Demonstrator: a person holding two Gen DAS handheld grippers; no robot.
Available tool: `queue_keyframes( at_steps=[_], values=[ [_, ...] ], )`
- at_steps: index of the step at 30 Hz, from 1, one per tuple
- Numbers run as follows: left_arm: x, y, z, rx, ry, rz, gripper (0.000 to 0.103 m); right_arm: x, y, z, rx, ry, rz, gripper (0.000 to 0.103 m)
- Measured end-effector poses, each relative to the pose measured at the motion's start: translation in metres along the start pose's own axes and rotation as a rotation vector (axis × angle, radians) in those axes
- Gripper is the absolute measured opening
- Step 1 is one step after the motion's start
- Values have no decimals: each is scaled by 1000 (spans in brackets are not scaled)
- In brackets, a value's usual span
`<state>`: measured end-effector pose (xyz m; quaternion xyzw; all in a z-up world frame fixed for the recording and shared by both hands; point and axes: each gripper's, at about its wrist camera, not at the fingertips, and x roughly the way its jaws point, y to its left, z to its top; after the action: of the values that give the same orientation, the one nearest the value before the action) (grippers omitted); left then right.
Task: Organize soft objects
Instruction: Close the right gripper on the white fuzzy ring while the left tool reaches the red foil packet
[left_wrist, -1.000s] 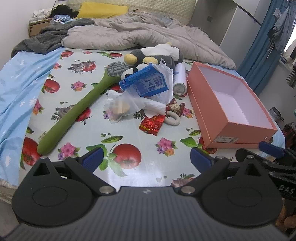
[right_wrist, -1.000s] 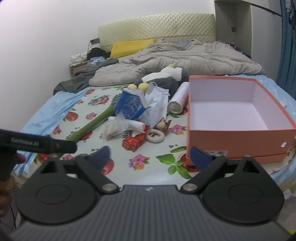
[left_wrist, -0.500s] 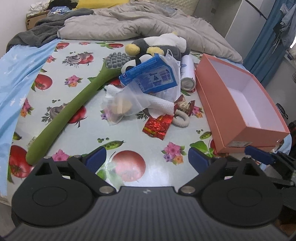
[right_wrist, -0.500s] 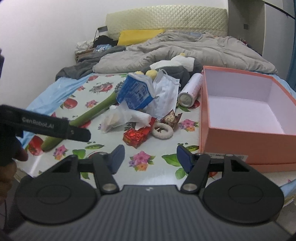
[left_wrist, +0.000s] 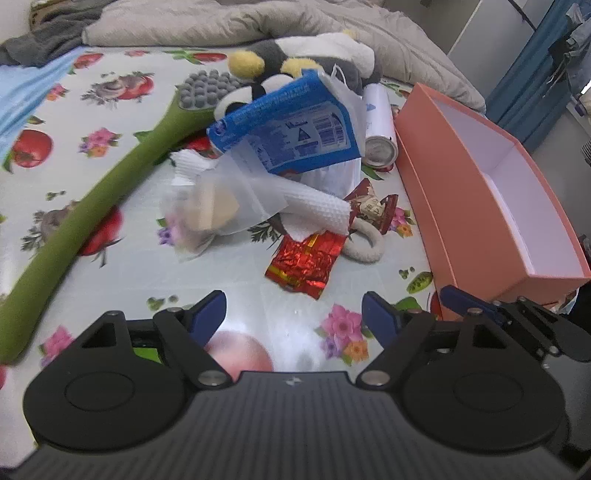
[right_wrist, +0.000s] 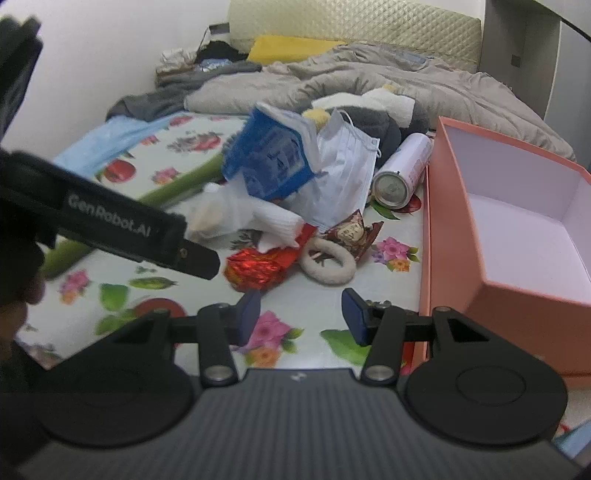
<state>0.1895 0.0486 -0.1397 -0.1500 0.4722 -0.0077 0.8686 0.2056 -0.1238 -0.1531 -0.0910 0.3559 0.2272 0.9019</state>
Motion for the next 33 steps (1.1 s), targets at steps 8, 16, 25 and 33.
queue_keyframes(
  at_steps=[8, 16, 25, 33],
  values=[
    [44, -2, 21, 45, 41, -35, 84, 44, -10, 0, -14, 34, -29, 52],
    [76, -1, 39, 45, 69, -40, 84, 75, -17, 4, -31, 23, -59, 52],
    [96, 0, 41, 80, 107, -61, 73, 101, -19, 8, -51, 11, -19, 52],
    [94, 0, 37, 101, 106, -76, 73, 89, -10, 6, -68, 46, 24, 20]
  ],
)
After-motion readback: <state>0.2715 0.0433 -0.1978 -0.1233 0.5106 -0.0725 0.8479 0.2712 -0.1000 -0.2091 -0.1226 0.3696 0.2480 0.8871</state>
